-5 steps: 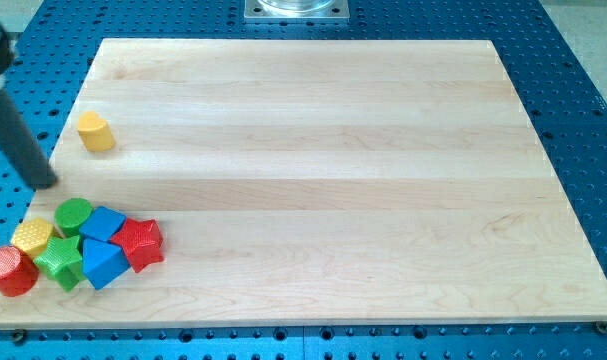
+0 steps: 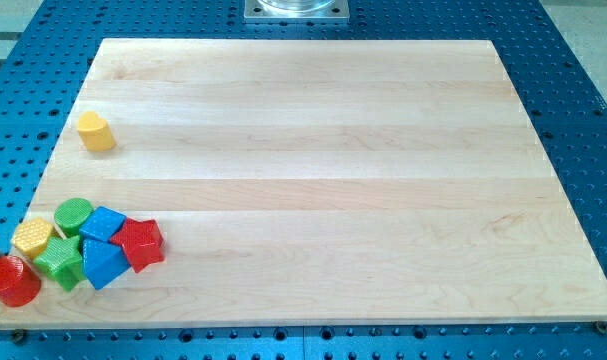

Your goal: Push the red circle into the green star

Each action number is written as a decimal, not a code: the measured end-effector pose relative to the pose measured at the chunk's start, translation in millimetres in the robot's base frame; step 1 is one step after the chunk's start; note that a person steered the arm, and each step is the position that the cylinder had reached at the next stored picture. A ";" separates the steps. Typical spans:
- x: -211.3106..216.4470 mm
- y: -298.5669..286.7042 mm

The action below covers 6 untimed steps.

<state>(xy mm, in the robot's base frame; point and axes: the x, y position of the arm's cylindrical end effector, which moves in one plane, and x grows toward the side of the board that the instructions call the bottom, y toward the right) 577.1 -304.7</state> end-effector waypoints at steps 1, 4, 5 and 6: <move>16.0 1.1; 10.7 61.4; 26.1 52.8; 31.8 5.9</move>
